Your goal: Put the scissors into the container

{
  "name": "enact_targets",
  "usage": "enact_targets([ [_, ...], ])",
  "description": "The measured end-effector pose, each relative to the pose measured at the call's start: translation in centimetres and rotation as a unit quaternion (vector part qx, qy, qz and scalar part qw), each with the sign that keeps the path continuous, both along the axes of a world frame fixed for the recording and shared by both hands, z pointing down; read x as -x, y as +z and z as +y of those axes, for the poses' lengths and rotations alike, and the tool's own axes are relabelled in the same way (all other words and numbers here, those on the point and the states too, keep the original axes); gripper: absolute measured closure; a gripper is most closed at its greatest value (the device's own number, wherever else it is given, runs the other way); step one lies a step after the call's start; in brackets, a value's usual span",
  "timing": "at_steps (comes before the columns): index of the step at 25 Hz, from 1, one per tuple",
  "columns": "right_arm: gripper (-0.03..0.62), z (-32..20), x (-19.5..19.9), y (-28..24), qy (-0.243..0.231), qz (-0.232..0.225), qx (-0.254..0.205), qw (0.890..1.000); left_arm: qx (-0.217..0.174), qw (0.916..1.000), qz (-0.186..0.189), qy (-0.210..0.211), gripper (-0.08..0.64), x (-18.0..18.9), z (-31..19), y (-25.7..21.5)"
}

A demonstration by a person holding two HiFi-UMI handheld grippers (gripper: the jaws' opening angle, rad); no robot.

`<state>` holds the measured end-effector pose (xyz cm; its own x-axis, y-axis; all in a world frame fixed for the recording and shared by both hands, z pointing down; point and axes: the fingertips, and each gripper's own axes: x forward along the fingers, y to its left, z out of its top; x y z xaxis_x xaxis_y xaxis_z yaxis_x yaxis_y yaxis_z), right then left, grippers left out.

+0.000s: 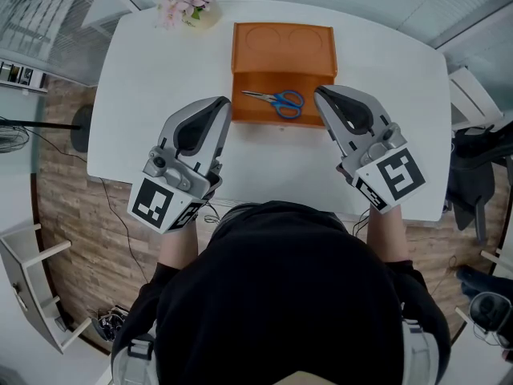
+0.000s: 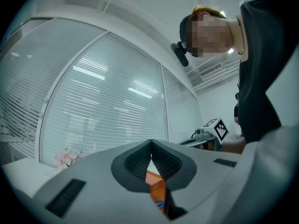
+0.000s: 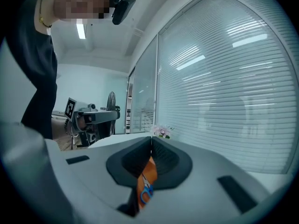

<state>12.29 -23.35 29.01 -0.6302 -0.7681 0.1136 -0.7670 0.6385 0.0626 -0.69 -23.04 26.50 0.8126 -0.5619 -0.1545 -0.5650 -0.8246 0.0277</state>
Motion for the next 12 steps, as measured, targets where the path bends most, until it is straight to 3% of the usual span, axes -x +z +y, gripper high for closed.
enact_targets([
  [12, 0.586, 0.22, -0.20, -0.74, 0.009, 0.003, -0.022, 1.000, 0.000, 1.0000, 0.002, 0.005, 0.548, -0.19, 0.12, -0.29],
])
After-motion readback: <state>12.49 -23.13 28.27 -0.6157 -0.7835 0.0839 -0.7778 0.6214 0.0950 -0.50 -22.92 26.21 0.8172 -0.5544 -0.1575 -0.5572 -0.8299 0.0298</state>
